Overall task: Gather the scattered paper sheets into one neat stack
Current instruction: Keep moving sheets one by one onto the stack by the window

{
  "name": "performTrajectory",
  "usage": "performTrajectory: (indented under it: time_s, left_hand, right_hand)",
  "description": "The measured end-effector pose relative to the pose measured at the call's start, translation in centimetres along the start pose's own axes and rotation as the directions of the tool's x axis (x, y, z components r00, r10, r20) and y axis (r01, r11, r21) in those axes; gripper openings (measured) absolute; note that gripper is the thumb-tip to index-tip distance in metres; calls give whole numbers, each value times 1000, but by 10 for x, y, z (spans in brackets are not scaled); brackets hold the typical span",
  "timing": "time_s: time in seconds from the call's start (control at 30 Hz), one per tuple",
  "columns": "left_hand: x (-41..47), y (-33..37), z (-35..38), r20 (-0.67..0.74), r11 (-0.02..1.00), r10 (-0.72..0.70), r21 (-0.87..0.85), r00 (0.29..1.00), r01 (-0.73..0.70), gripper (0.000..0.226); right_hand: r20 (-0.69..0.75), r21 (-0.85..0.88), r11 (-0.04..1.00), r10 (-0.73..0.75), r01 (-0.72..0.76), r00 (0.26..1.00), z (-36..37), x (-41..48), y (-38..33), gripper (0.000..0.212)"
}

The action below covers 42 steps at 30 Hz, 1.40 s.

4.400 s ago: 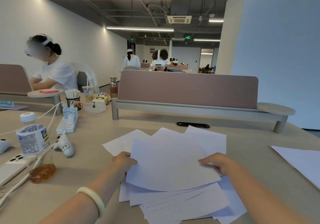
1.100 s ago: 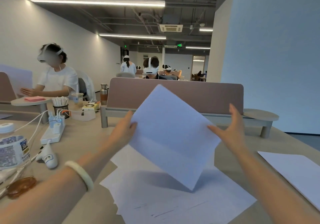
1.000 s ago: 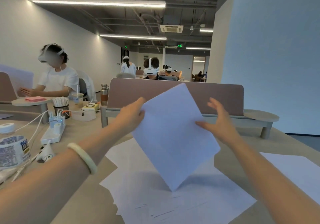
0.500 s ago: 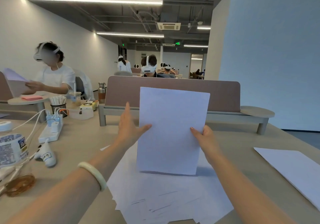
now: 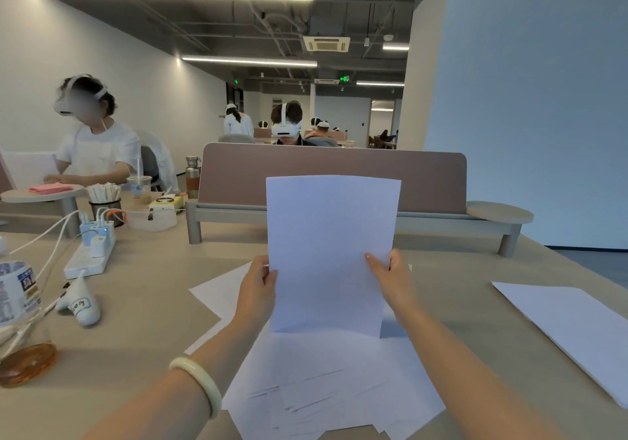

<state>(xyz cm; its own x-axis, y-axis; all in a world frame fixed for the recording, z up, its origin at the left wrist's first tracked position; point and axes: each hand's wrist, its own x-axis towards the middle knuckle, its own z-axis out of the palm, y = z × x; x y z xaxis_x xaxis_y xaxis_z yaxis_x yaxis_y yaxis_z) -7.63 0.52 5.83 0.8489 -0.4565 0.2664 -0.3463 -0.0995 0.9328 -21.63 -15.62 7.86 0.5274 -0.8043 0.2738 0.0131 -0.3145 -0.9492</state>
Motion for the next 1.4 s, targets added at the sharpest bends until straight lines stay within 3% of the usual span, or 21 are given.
performTrajectory:
  time_s: [0.1, 0.27, 0.4, 0.53, 0.7, 0.83, 1.4]
  left_hand:
    - [-4, -10, 7, -14, 997, 17, 81, 1000, -16, 18]
    - [-8, -5, 9, -23, 991, 76, 116, 997, -73, 17]
    - [-22, -18, 13, -17, 987, 64, 146, 998, -61, 13]
    - [-24, -19, 15, -5, 977, 89, 196, 996, -86, 26]
    - [-19, -10, 21, 12, 962, 119, 248, 993, -118, 28]
    - [-18, 6, 33, 26, 977, 70, 202, 997, -74, 17]
    - [-60, 74, 252, 327, 999, 37, 13, 944, -44, 24]
  right_hand:
    - [-8, -77, 997, 5, -6, 1000, 8, -6, 12, 28]
    - [-32, -79, 997, 2, -5, 999, 9, -1, 11, 26]
    - [18, -137, 985, 111, -107, 994, 16, -16, 42, 31]
    - [67, -264, 947, 209, -185, 976, 14, -24, 65, 29]
    - [71, -318, 935, 189, -157, 980, 1, -20, 67, 19]
    - [30, -365, 917, 181, -158, 983, -22, -9, 64, 24]
    - [-375, -398, 862, 159, -313, 913, -272, -16, 88, 30]
